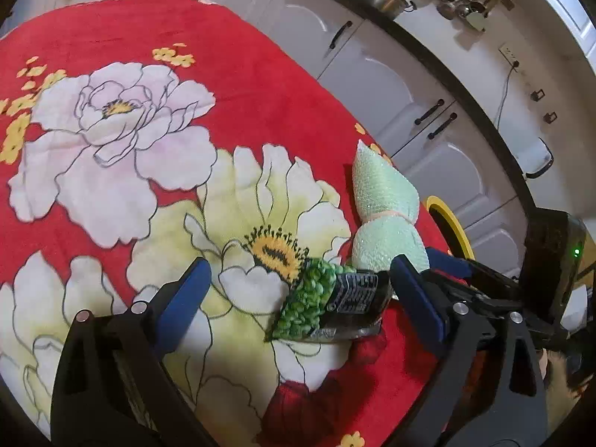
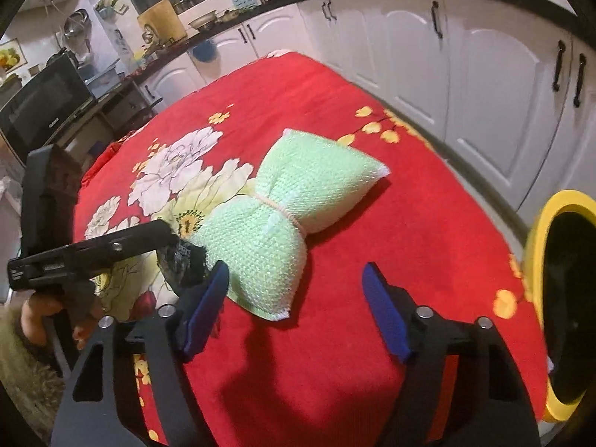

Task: Collect trash
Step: 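Grasp the green pea snack packet with the left tool while the right tool grasps the green knitted pouch, then carry the pea packet and knitted pouch over the yellow bin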

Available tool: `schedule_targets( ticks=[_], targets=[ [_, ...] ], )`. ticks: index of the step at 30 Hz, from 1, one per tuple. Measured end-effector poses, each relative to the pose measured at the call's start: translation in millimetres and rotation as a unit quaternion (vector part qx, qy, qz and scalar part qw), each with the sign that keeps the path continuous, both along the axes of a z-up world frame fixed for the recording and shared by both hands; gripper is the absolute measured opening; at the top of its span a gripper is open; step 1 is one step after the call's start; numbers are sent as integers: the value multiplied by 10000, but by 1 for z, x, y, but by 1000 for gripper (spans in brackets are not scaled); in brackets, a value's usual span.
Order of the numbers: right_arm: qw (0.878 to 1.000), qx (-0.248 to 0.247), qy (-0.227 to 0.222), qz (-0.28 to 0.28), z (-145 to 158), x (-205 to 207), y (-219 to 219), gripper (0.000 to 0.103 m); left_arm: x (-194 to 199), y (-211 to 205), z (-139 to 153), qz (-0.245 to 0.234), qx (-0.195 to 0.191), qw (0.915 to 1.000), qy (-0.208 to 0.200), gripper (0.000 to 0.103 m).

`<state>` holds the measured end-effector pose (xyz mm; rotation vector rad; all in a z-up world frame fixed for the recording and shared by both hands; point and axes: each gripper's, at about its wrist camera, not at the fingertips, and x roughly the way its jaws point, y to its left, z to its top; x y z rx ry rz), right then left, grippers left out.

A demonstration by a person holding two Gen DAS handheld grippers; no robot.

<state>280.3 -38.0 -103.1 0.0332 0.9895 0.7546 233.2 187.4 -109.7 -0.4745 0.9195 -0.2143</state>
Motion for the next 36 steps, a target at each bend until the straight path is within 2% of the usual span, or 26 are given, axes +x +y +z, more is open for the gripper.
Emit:
schedule_targets(
  ticks=[1, 4, 6, 7, 8, 10, 15, 16, 19, 25, 36],
  targets=[
    [10000, 45, 59, 36, -1, 2, 1, 65, 1, -1, 0, -56, -31, 10000, -12, 85],
    [9994, 195, 226, 169, -6, 4, 6, 57, 2, -2, 0, -118, -110, 9999, 4, 68],
    [9988, 304, 277, 281, -7, 4, 7, 45, 1, -6, -1, -180, -83, 9998, 39, 60],
    [9983, 377, 322, 305, -7, 4, 7, 42, 0, -8, 0, -219, -40, 9997, 38, 57],
    [9982, 406, 348, 287, -8, 4, 6, 41, -2, -10, 0, -242, 3, 9997, 36, 51],
    [9981, 430, 335, 291, -7, 3, 5, 38, -3, -11, 0, -243, -23, 9997, 50, 48],
    [9994, 260, 121, 204, 0, -3, 1, 34, -12, -16, 5, -297, 107, 9995, 28, 26],
    [9995, 252, 111, 174, 0, -4, -1, 34, -15, -18, 7, -336, 165, 9993, 3, 25],
    [9998, 162, -10, 127, 3, -8, -5, 33, -22, -29, 16, -478, 310, 9983, -106, 7],
    [9994, -43, -336, 5, 12, -17, -18, 32, -32, -53, 33, -643, 765, 9945, -311, 6],
    [9976, 116, -626, -286, 39, -25, -60, 32, -31, -88, 60, -842, 1021, 9894, -592, 6]
  ],
)
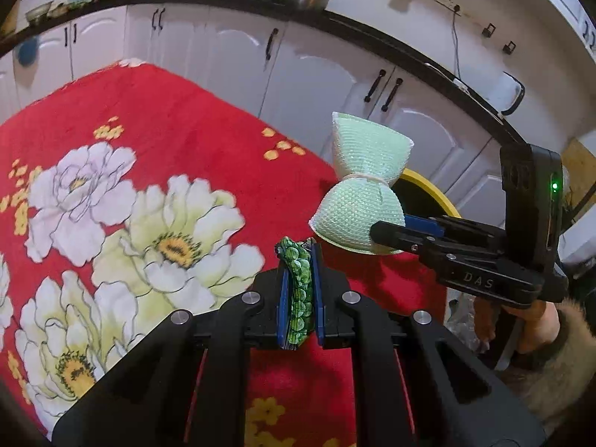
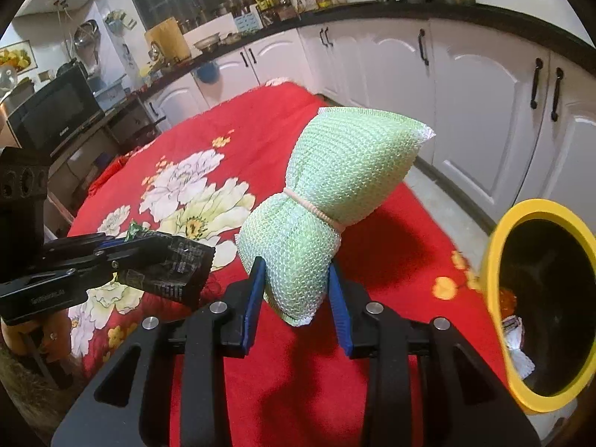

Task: Collect trash
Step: 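Carry the pea packet and knitted pouch over the yellow bin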

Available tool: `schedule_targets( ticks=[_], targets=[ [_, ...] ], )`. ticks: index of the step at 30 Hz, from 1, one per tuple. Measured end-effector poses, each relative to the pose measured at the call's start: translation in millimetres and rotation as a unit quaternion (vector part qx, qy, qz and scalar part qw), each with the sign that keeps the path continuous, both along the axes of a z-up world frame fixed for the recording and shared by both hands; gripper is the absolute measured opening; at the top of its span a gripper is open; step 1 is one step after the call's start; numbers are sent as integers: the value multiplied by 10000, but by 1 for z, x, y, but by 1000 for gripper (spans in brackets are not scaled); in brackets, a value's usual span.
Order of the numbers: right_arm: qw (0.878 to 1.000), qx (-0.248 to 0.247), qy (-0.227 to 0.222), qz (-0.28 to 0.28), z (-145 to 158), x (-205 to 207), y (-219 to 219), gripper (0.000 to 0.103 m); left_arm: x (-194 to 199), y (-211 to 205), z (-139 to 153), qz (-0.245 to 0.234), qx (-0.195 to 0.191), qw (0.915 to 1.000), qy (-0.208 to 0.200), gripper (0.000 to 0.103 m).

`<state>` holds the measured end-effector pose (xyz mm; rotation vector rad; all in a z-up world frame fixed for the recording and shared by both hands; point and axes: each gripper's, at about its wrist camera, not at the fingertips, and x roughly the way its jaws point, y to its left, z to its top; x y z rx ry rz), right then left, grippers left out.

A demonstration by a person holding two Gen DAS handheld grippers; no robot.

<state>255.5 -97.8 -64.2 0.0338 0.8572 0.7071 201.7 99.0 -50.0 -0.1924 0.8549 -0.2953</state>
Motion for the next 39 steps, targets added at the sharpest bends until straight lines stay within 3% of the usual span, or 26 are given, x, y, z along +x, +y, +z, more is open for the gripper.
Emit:
schedule_targets(
  ticks=[21, 39],
  targets=[
    [9967, 136, -435, -673, 34, -19, -95, 32, 15, -90, 38, -683, 254, 9964, -437, 6],
    [9864, 126, -620, -1517, 47, -31, -182, 32, 36, -171, 52, -1295, 146, 9893, -651, 6]
  ],
)
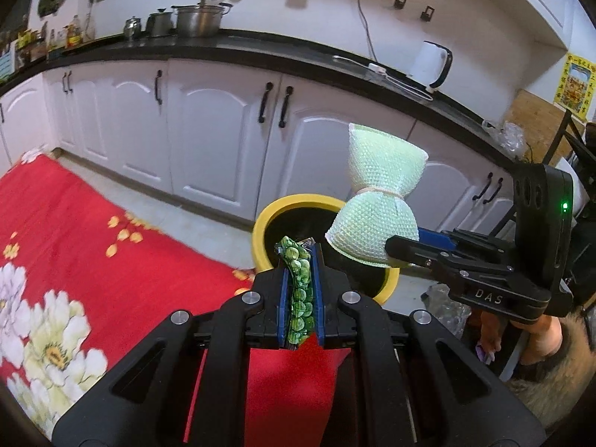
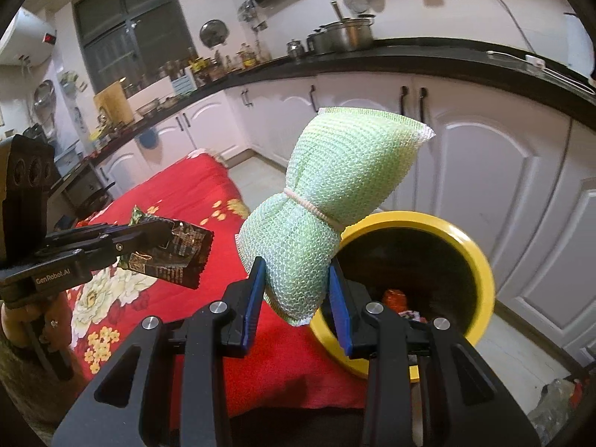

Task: Collect trash
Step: 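Carry the pea packet and knitted pouch over the yellow bin, then open both tools to drop the packet and pouch into the bin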

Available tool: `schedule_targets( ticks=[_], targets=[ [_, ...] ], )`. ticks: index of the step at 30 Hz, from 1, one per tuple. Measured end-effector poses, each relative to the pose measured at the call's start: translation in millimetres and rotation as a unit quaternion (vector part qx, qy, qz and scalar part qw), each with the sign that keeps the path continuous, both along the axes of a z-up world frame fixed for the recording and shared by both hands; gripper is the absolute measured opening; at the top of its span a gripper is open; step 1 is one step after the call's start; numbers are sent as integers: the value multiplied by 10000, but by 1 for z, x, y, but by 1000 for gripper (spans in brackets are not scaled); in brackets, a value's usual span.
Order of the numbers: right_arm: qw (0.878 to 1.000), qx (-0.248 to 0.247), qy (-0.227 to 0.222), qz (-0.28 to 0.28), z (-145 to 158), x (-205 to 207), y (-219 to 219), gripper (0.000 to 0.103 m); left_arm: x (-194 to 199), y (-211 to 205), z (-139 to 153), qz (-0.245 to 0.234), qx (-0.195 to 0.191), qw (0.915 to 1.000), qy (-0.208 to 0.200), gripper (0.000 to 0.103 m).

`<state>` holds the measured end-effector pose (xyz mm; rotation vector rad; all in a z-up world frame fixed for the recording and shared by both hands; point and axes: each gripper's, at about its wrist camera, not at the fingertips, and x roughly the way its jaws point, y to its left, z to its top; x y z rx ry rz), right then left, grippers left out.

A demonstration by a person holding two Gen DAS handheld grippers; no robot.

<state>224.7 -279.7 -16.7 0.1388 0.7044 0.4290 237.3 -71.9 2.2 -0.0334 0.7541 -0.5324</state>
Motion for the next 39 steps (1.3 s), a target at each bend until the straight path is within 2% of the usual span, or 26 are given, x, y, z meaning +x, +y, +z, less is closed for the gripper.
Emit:
schedule_targets(
  ticks=[12, 24, 39],
  targets=[
    [9986, -25, -7, -527, -2, -4, -51, 32, 17, -44, 4, -58, -184, 9998, -86, 6],
    [9945, -244, -18, -1014, -14, 0, -83, 32, 36, -77, -8, -72, -236, 9997, -61, 6],
    [9941, -432, 537, -834, -58, 28, -76, 33, 73, -104, -54, -98, -55, 9993, 363, 6]
  ],
)
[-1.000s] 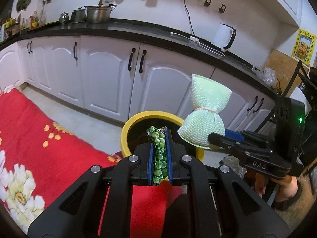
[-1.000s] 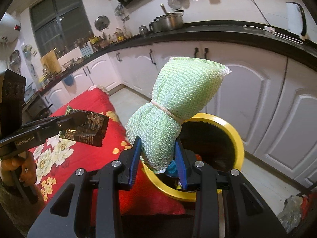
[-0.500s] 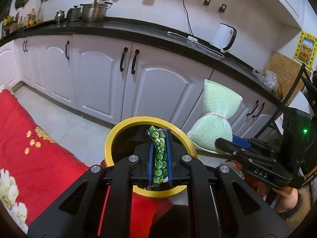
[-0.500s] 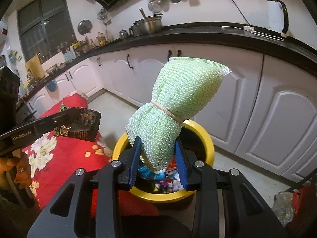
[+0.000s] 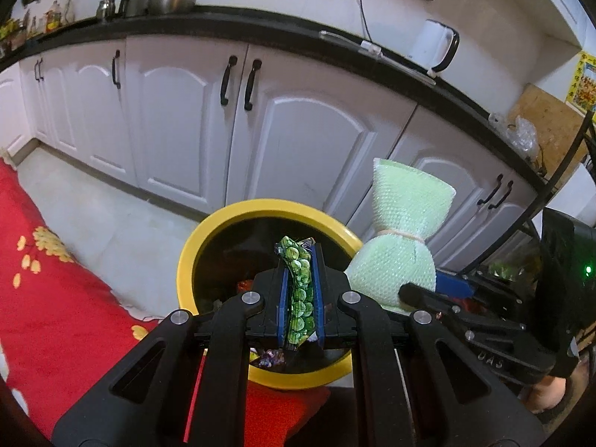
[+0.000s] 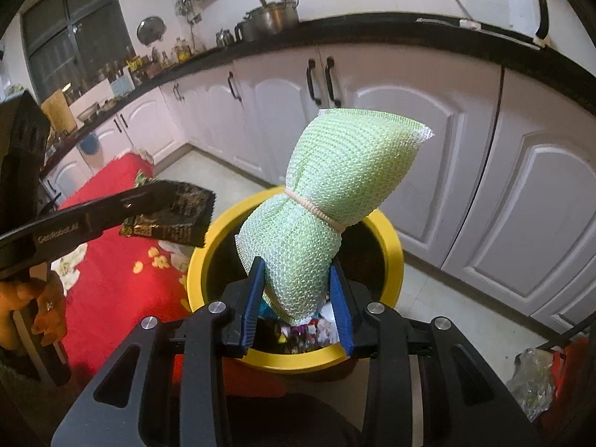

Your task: Collect trash

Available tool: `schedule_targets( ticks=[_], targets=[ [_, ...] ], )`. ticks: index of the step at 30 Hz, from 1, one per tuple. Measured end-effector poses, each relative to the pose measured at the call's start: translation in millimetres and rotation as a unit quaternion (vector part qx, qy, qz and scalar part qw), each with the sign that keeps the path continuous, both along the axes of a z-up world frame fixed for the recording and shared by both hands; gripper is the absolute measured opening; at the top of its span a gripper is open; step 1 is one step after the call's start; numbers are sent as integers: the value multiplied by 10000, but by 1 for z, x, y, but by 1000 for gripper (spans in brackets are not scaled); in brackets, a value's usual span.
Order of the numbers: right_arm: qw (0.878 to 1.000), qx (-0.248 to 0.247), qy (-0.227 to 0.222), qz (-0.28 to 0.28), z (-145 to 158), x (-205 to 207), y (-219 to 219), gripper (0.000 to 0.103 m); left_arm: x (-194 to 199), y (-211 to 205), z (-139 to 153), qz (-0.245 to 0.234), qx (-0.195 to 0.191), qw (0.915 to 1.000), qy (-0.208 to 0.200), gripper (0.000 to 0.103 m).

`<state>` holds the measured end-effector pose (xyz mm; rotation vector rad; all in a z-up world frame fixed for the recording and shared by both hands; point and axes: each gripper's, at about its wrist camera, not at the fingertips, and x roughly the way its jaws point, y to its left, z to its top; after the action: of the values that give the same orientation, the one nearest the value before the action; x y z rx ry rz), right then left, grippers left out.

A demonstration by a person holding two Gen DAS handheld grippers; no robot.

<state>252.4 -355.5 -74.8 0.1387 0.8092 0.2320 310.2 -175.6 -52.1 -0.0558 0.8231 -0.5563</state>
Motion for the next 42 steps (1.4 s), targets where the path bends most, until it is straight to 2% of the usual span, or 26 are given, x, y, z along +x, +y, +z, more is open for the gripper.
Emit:
schedule_targets(
  ticks=[11, 18, 19, 20, 21, 22, 25, 27, 31, 42],
  targets=[
    [9984, -95, 501, 225, -39, 20, 20, 35, 23, -5, -36, 35, 133, 9990, 418, 8],
    [9982, -88, 583, 99, -51, 29, 20, 35, 32, -2, -49, 80, 169, 9981, 590, 11],
    [9982, -81, 595, 42, -52, 29, 19, 36, 33, -2, -50, 104, 182, 9980, 599, 14],
    [9981, -71, 610, 4, -53, 30, 17, 41, 33, -1, -51, 128, 205, 9978, 618, 30],
    [9981, -57, 605, -20, -54, 31, 14, 46, 34, 0, -53, 143, 221, 9976, 644, 53],
    [9982, -60, 594, -73, -53, 30, 12, 47, 34, 1, -54, 159, 219, 9973, 683, 60],
    [9983, -21, 560, -179, -48, 24, 5, 54, 33, 6, -52, 207, 215, 9972, 684, 67],
    [9982, -30, 526, -271, -44, 20, 0, 64, 31, 9, -49, 284, 272, 9970, 664, 84],
    [9985, -118, 390, -378, -32, 10, -5, 75, 23, 17, -39, 385, 355, 9970, 575, 92],
    [9985, -105, -231, -486, 19, -26, 4, 96, -19, 51, 8, 821, 428, 9957, 73, 92]
  ],
)
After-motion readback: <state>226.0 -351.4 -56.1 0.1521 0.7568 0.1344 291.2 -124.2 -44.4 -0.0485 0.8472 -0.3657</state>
